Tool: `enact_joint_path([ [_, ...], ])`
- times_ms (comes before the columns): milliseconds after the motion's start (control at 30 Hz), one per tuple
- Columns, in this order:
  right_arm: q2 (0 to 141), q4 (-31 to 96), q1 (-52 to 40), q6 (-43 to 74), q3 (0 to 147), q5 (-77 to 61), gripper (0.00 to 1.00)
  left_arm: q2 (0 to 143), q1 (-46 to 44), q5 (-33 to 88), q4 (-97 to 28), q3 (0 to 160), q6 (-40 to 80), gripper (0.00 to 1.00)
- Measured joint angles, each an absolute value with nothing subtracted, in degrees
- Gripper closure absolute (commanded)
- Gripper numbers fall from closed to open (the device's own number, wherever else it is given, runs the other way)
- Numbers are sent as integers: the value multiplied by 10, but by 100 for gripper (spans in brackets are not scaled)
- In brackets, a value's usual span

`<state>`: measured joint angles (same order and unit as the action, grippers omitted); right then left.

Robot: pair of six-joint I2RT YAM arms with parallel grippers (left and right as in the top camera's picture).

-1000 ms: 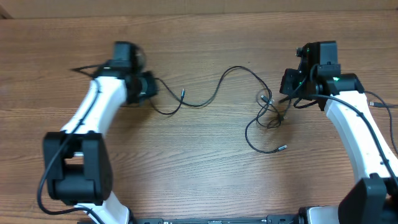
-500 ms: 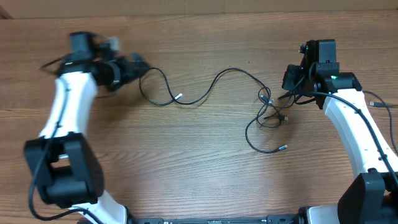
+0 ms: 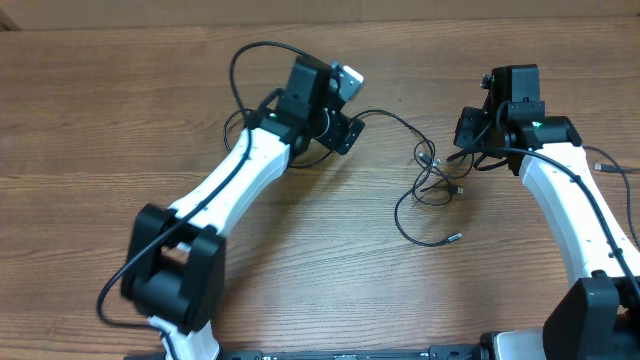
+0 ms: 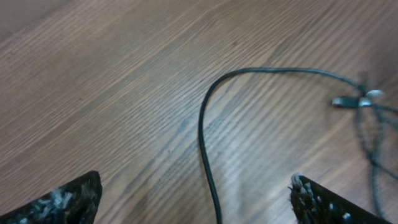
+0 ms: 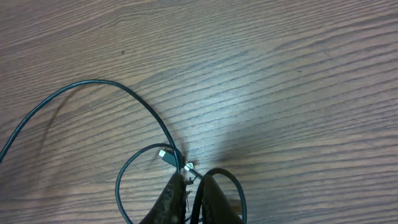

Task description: Untangle cables

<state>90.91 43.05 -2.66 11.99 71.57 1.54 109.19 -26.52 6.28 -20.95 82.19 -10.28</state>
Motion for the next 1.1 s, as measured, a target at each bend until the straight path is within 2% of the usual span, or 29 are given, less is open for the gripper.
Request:
enact_joint_path([
  [133, 909, 432, -27, 120, 716, 15, 91, 1150, -265, 54, -206, 822, -101, 15],
  [233, 909, 433, -27, 120, 716, 15, 91, 1182, -264, 70, -208, 822, -95, 33],
  [300, 909, 434, -27, 120, 716, 15, 91, 1188, -265, 85, -211, 821, -94, 42],
  [333, 909, 433, -27, 120, 716, 15, 91, 1188, -265, 90, -211, 821, -92, 50],
  [400, 909, 433, -27, 120, 716, 15, 91, 1188, -265, 101, -209, 821, -85, 87],
  [433, 909, 433, -27, 120, 716, 15, 91, 1188, -265, 104, -210, 821, -83, 95],
  [467, 909, 433, -27, 120, 716, 16, 89, 1188, -265, 108, -212, 821, -79, 96],
  [533, 909, 433, -27, 122, 716, 15, 75, 1188, -265, 112, -212, 821, -72, 96],
  [567, 909, 433, -27, 125, 716, 15, 61, 1188, -265, 112, -213, 821, -67, 96],
  [600, 909, 433, -27, 124, 716, 13, 35, 1188, -263, 114, -216, 821, -62, 96],
  [667, 909, 434, -26, 122, 716, 2, 1, 1187, -258, 116, -223, 821, -56, 96],
  [833, 909, 432, -26, 120, 703, -95, 0, 1187, -243, 120, -232, 821, -46, 96],
  [967, 909, 373, -32, 123, 648, -197, 2, 1186, -236, 120, -236, 821, -44, 96],
  [1100, 911, 313, -61, 167, 595, -199, 4, 1185, -236, 120, -236, 821, -41, 96],
])
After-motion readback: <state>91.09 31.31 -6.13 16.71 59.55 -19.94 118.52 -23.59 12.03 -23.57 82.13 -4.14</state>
